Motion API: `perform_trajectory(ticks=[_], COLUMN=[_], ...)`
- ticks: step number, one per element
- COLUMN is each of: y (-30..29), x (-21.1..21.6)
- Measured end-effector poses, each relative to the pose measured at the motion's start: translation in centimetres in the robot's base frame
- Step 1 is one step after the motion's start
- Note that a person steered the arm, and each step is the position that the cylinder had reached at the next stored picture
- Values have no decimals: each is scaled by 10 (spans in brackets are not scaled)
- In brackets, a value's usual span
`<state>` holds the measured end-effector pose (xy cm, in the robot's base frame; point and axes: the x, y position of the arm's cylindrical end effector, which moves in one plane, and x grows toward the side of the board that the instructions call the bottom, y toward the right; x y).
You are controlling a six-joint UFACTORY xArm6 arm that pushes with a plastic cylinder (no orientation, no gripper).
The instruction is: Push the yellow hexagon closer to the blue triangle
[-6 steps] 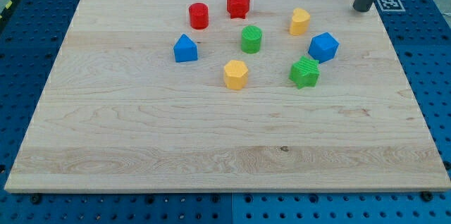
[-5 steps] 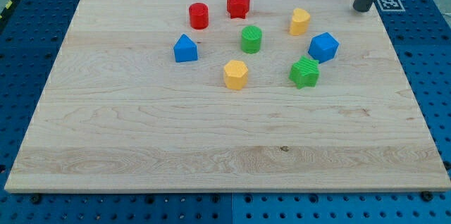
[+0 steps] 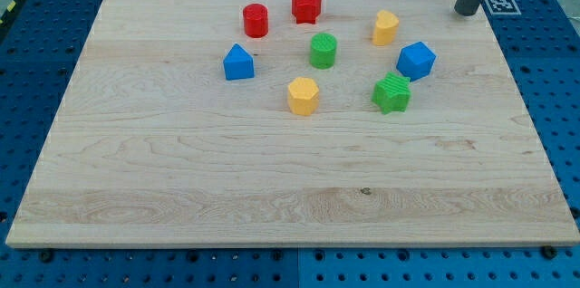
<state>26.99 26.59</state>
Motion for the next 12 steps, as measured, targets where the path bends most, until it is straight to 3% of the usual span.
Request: perform_trajectory(ticks=[2, 4, 6, 7, 8, 9, 10, 11, 12], y=[0, -15, -22, -63, -150, -164, -182, -226, -227], x=[1, 38, 157, 236, 269, 267, 222, 203, 200])
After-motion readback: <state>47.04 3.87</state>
